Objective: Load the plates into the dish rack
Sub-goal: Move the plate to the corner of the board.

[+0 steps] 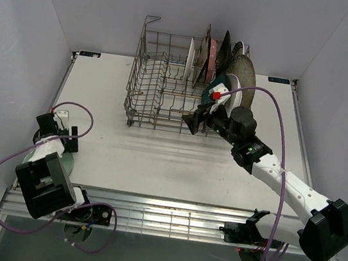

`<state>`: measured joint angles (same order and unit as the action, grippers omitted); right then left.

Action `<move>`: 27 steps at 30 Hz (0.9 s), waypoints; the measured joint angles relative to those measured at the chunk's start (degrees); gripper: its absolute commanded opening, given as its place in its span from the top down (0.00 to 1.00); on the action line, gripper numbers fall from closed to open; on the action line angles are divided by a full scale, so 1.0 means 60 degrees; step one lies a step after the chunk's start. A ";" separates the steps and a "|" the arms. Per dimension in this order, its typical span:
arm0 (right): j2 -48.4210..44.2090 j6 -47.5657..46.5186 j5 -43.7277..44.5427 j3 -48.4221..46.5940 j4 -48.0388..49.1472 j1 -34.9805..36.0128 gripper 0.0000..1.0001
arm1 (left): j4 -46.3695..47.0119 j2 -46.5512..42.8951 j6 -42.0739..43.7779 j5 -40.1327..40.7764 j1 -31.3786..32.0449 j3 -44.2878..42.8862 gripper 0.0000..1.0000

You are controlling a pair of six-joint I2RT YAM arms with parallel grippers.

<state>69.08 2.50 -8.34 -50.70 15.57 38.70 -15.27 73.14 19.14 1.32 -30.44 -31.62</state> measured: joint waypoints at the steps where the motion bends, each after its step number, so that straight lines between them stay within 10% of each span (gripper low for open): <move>1: -0.0040 0.0000 0.0000 0.0000 0.0000 0.0000 0.22 | -0.0007 0.0044 0.0025 -0.0055 -0.0011 -0.0029 0.05; 27: -0.0189 0.0018 0.0117 0.0004 -0.0004 0.0004 0.21 | 0.0823 0.1920 0.0572 -0.0729 0.1122 -0.1271 0.28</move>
<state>67.94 2.61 -7.64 -50.68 15.55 38.72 -10.33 84.66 22.57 -3.05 -23.70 -39.24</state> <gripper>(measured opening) 0.787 0.722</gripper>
